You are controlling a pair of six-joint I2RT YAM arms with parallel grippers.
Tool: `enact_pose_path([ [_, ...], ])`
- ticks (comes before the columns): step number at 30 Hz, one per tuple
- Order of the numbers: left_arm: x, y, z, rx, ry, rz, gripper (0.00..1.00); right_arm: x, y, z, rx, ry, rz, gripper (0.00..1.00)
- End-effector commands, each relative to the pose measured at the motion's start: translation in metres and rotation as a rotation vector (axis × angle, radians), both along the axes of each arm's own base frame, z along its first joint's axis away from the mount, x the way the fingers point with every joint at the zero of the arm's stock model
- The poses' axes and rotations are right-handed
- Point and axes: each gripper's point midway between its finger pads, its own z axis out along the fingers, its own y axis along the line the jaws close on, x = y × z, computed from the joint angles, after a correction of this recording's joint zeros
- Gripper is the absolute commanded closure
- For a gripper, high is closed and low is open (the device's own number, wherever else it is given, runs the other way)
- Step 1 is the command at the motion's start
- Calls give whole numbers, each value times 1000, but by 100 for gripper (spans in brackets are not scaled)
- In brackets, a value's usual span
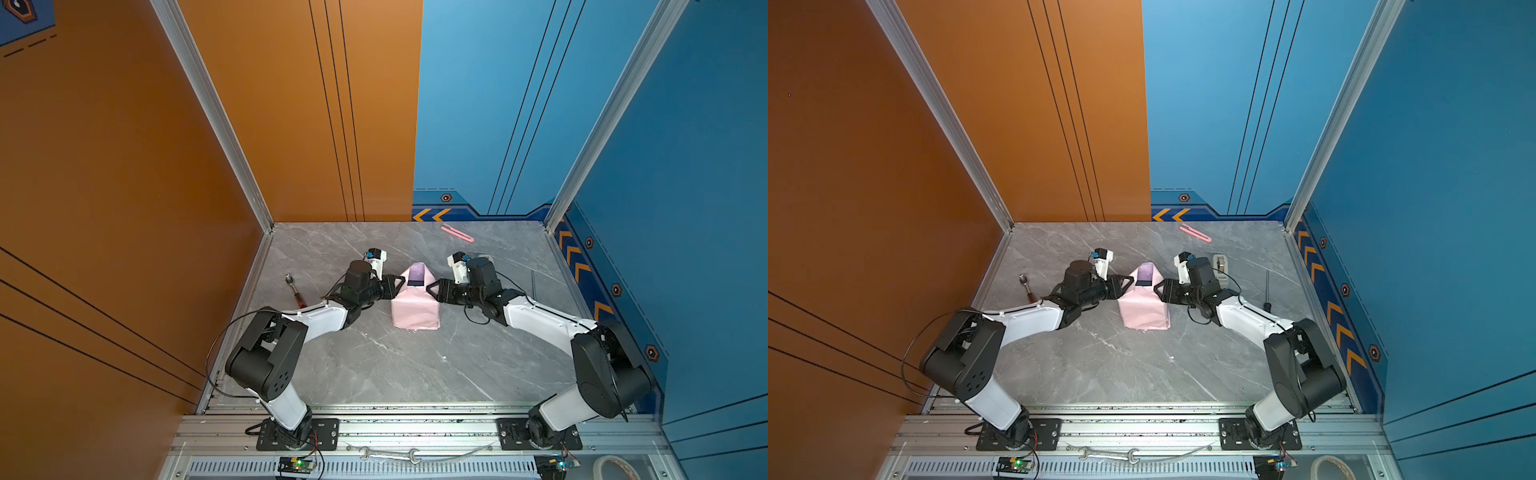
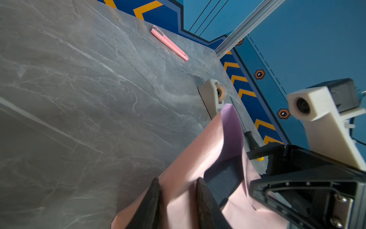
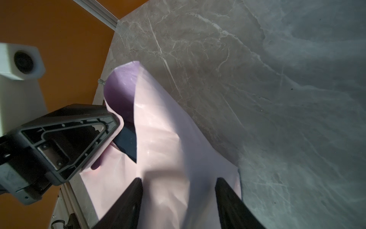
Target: Wrap the gift box in paper
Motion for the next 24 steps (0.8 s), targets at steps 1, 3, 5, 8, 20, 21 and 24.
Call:
enact_pose_path([
  [1, -44, -22, -34, 10, 122, -56, 74, -26, -10, -39, -100, 150, 83, 38],
  [3, -52, -27, -34, 7, 120, -44, 76, -29, -12, -42, -122, 162, 100, 38],
  [5, -55, -27, -30, 9, 103, -36, 75, -33, -14, -49, -140, 180, 114, 38],
  [8, -51, -20, -19, 13, 61, -26, 64, -38, -16, -57, -156, 198, 132, 38],
  [20, -12, 11, 32, -48, -44, -84, 43, -39, -17, -62, -160, 184, 152, 37],
  [21, -15, 6, 31, -58, -41, -114, 43, -39, -16, -62, -159, 184, 154, 38],
  [24, -17, -2, 24, -100, -18, -162, 43, -39, -15, -61, -153, 179, 156, 37],
])
